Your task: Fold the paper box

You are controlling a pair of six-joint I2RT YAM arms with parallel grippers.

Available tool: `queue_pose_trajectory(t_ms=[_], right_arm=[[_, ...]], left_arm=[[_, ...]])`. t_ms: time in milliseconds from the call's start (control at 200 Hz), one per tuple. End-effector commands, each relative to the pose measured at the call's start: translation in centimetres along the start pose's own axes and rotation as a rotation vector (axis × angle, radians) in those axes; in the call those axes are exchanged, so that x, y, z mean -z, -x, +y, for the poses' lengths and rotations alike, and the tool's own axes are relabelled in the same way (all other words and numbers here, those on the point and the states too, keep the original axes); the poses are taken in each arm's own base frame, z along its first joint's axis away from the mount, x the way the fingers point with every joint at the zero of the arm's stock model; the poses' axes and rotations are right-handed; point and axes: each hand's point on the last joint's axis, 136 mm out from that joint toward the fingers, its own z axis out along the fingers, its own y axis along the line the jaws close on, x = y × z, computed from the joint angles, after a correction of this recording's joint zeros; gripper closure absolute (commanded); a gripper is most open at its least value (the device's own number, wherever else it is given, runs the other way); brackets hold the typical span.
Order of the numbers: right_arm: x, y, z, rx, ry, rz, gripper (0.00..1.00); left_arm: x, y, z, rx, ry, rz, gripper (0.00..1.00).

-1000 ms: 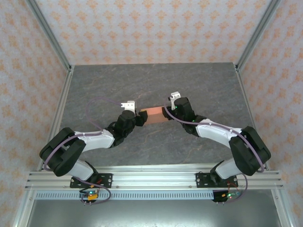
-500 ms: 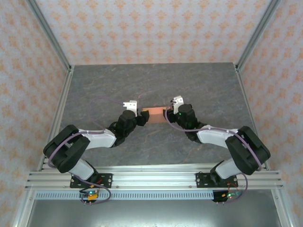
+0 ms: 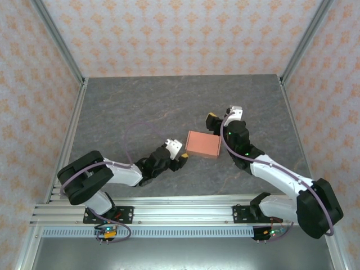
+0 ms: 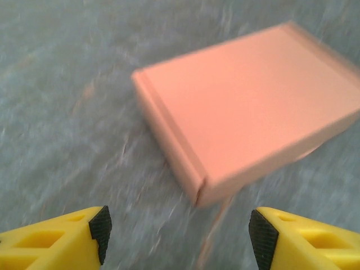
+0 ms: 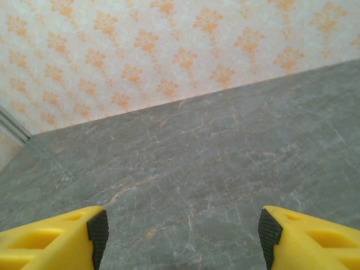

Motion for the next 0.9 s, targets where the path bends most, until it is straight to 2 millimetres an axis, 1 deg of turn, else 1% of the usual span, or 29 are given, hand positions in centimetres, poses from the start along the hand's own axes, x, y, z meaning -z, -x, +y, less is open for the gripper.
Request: queue_pose_trajectory(t_ms=[0, 55, 150, 200, 215, 220, 230, 240, 255, 270, 350, 425, 470, 506, 561, 606, 656, 691, 751, 776, 786, 831, 896], right_arm=[[0.5, -1.0, -0.9, -0.057, -0.052, 0.078, 0.27], [0.7, -1.4, -1.2, -0.054, -0.067, 0.102, 0.27], [1.1, -1.6, -1.8, -0.028, -0.084, 0.099, 0.26], [1.4, -1.3, -1.9, -0.004, -0.079, 0.078, 0.21], [1.6, -1.1, -1.8, 0.007, -0.074, 0.07, 0.18], [1.6, -1.1, -1.8, 0.01, -0.074, 0.068, 0.14], [1.7, -1.0, -1.8, 0.018, -0.072, 0.062, 0.04], [1.8, -0.8, -1.9, 0.025, -0.074, 0.058, 0.0], [1.9, -0.5, -2.0, 0.035, -0.08, 0.047, 0.01], [2.1, -0.3, -2.2, 0.044, -0.092, 0.037, 0.01], [3.1, 1.6, -3.5, 0.107, -0.176, -0.029, 0.01], [4.0, 2.9, -4.3, 0.231, -0.23, -0.065, 0.01], [4.4, 3.4, -5.3, 0.287, -0.29, -0.083, 0.01], [4.8, 3.7, -6.4, 0.312, -0.358, -0.104, 0.01], [5.6, 3.9, -8.4, 0.329, -0.474, -0.14, 0.01], [6.0, 3.6, -9.5, 0.353, -0.539, -0.154, 0.01], [6.0, 2.9, -10.3, 0.387, -0.567, -0.156, 0.01], [5.8, 2.2, -10.6, 0.412, -0.569, -0.148, 0.01], [5.1, 0.9, -11.2, 0.438, -0.556, -0.118, 0.01], [4.8, 0.3, -11.5, 0.44, -0.552, -0.1, 0.01], [4.6, 0.1, -11.7, 0.437, -0.551, -0.093, 0.01], [4.1, -0.7, -13.1, 0.396, -0.57, -0.067, 0.01], [3.5, -1.7, -15.2, 0.297, -0.577, -0.047, 0.01]], left_arm=[[0.2, -0.5, 2.0, -0.059, 0.106, 0.011, 0.29], [0.5, 0.4, 2.2, -0.053, 0.117, -0.012, 0.27], [1.4, 2.6, 2.7, -0.042, 0.145, -0.057, 0.23], [2.0, 4.1, 3.3, -0.032, 0.17, -0.075, 0.19], [2.2, 4.5, 3.5, -0.029, 0.172, -0.081, 0.18], [2.3, 4.7, 3.5, -0.029, 0.171, -0.083, 0.17], [2.4, 5.0, 3.6, -0.027, 0.169, -0.085, 0.14], [2.5, 5.3, 3.6, -0.024, 0.166, -0.09, 0.09], [2.7, 5.7, 3.8, -0.018, 0.161, -0.094, 0.02], [2.9, 6.1, 3.9, -0.012, 0.154, -0.097, 0.0], [4.4, 8.4, 5.3, 0.02, 0.146, -0.138, 0.0], [6.4, 10.3, 7.1, 0.044, 0.186, -0.183, 0.0], [7.6, 11.1, 8.8, 0.066, 0.245, -0.199, 0.0], [8.8, 11.3, 10.5, 0.089, 0.321, -0.201, 0.0], [10.6, 10.9, 13.2, 0.116, 0.448, -0.185, 0.0], [12.3, 10.2, 15.5, 0.142, 0.566, -0.181, 0.0], [14.4, 8.7, 18.3, 0.192, 0.708, -0.178, 0.0], [15.4, 7.6, 19.8, 0.225, 0.765, -0.181, 0.0], [15.9, 5.8, 21.2, 0.228, 0.769, -0.168, 0.0], [15.9, 5.2, 21.5, 0.226, 0.763, -0.165, 0.0], [16.0, 4.8, 21.9, 0.23, 0.776, -0.161, 0.0], [16.0, 3.6, 22.7, 0.23, 0.782, -0.14, 0.0], [15.2, 2.4, 23.3, 0.201, 0.751, -0.103, 0.0]])
